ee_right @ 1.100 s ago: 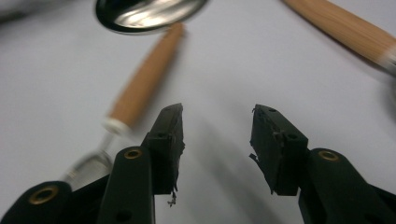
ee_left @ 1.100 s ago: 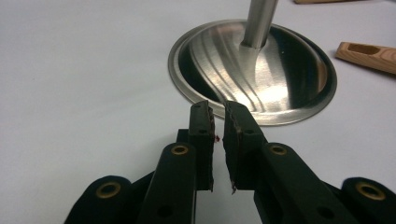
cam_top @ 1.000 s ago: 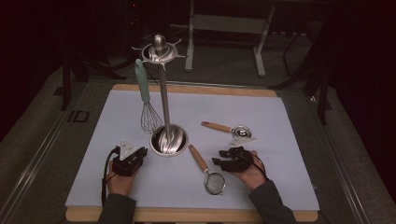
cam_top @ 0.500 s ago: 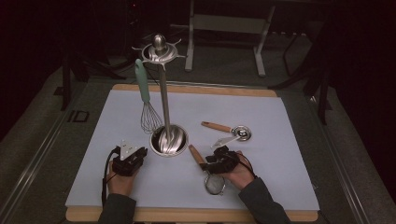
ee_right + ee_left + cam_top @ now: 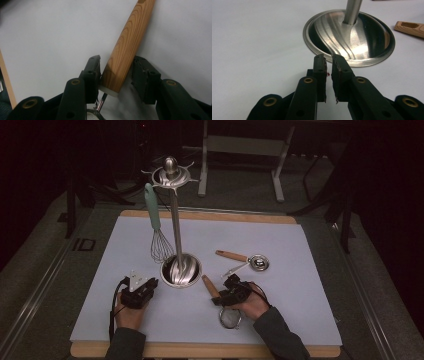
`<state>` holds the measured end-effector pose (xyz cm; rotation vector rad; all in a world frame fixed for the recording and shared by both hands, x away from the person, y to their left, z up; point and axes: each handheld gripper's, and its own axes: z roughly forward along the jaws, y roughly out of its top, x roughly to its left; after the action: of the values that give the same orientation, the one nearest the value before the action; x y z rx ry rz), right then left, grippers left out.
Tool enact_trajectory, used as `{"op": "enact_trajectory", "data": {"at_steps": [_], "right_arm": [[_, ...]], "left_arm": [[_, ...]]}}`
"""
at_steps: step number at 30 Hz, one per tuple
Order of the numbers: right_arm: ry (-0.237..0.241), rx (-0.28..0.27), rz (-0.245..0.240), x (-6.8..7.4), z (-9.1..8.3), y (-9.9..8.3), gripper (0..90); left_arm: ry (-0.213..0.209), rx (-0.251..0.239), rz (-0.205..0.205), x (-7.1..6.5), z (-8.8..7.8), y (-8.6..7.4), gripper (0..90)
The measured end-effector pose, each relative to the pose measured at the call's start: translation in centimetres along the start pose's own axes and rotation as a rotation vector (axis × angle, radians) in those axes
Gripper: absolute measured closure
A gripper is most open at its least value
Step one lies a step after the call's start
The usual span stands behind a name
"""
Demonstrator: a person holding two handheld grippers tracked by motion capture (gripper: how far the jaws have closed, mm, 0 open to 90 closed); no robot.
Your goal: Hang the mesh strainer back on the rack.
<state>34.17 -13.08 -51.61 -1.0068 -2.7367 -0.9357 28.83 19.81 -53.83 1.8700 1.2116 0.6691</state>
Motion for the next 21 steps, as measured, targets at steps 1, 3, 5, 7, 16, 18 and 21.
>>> {"op": "enact_trajectory", "data": {"at_steps": [1,3,5,7,16,18,21], "right_arm": [[0.000,0.004,0.003,0.00,0.00,0.04,58.5],[-0.002,0.017,-0.001,-0.01,0.01,0.19,58.6],[-0.014,0.033,-0.007,0.17,0.04,0.40,59.2],[-0.028,0.052,-0.016,0.32,0.01,0.60,59.8],[0.023,0.073,0.011,-0.44,-0.59,0.57,64.6],[0.046,0.088,0.000,-0.26,-0.42,0.64,65.4],[0.061,0.117,-0.012,0.14,0.05,0.86,65.1]], "left_arm": [[0.001,0.000,0.001,-0.01,0.00,0.00,81.9],[0.001,-0.001,0.000,-0.03,0.01,0.00,81.9],[0.000,-0.002,-0.002,-0.02,0.00,0.00,82.0],[-0.001,-0.001,-0.005,0.00,-0.02,0.00,82.0],[-0.001,-0.001,-0.003,0.00,0.00,0.00,82.0],[-0.001,-0.001,-0.002,-0.01,0.01,0.00,81.9],[0.000,0.000,-0.001,-0.01,0.02,0.00,81.9]]}}
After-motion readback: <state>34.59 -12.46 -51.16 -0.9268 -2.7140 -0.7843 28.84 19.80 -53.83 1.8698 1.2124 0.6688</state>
